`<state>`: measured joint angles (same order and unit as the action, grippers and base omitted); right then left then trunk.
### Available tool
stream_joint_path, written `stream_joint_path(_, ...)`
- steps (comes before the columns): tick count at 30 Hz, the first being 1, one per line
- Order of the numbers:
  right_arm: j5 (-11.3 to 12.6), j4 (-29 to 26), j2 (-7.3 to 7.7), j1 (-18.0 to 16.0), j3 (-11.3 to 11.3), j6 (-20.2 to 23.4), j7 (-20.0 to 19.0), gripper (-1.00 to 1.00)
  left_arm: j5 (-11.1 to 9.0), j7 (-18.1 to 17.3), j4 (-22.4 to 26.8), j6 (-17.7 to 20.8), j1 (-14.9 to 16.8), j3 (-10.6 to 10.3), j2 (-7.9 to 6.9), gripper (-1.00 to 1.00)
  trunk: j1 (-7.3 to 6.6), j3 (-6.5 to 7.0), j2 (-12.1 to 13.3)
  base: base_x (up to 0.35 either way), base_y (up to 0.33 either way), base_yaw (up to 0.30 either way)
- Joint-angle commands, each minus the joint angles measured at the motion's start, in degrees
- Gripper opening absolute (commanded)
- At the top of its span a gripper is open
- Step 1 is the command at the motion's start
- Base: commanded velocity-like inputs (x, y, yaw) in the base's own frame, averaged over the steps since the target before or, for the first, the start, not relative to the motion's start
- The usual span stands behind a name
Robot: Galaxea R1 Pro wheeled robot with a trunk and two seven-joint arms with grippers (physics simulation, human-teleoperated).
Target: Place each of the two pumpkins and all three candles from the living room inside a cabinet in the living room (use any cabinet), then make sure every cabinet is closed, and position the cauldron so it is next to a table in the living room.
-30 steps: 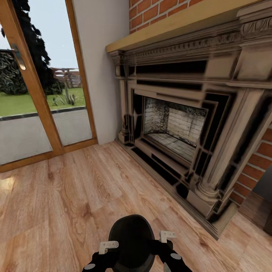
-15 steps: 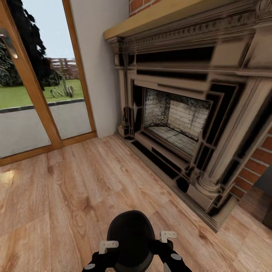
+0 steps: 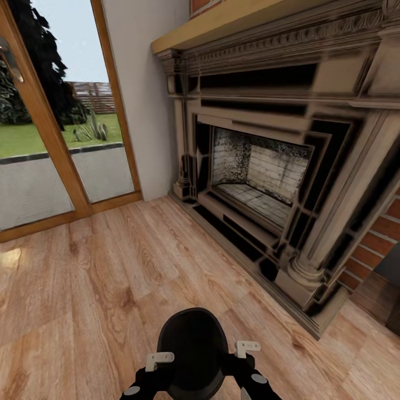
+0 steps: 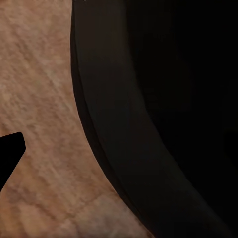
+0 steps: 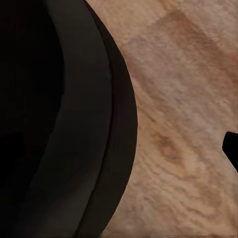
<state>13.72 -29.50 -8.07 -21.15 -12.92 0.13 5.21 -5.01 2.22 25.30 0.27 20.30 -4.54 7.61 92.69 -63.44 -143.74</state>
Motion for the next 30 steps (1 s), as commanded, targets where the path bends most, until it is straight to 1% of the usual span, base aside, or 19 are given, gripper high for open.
stream_joint_path(1,0.60,0.35,0.03,-0.03,-0.46,-0.01,0.50,1.00,-0.51,0.28,0.00,0.02,0.00,-0.38,-0.05,1.00,-0.01,-0.05,-0.02,0.000,0.000,0.000)
stream_joint_path(5,0.63,1.05,0.00,-0.03,-0.44,-0.17,0.53,1.00,-0.51,0.31,0.06,0.00,0.00,-0.38,-0.05,1.00,-0.01,-0.05,-0.02,0.000,0.000,0.000)
stream_joint_path(6,0.62,1.11,0.00,-0.03,-0.44,-0.17,0.55,-1.00,-0.51,0.32,0.07,-0.01,0.00,-0.38,-0.05,1.00,-0.01,-0.05,-0.02,0.000,0.000,0.000)
stream_joint_path(28,0.70,1.47,0.08,-0.03,-0.44,-0.04,0.59,-1.00,-0.49,0.33,0.10,-0.01,0.00,-0.34,-0.12,1.00,-0.01,-0.05,-0.02,0.000,0.000,0.000)
stream_joint_path(29,0.70,1.47,0.08,-0.03,-0.44,-0.04,0.59,-1.00,-0.50,0.33,0.10,-0.01,0.00,-0.34,-0.13,-1.00,-0.01,-0.05,-0.02,0.000,0.000,0.000)
stream_joint_path(30,0.70,1.47,0.08,-0.03,-0.44,-0.04,0.59,-1.00,-0.49,0.33,0.10,-0.04,0.00,-0.33,-0.13,-1.00,-0.01,-0.05,-0.02,0.000,0.000,0.000)
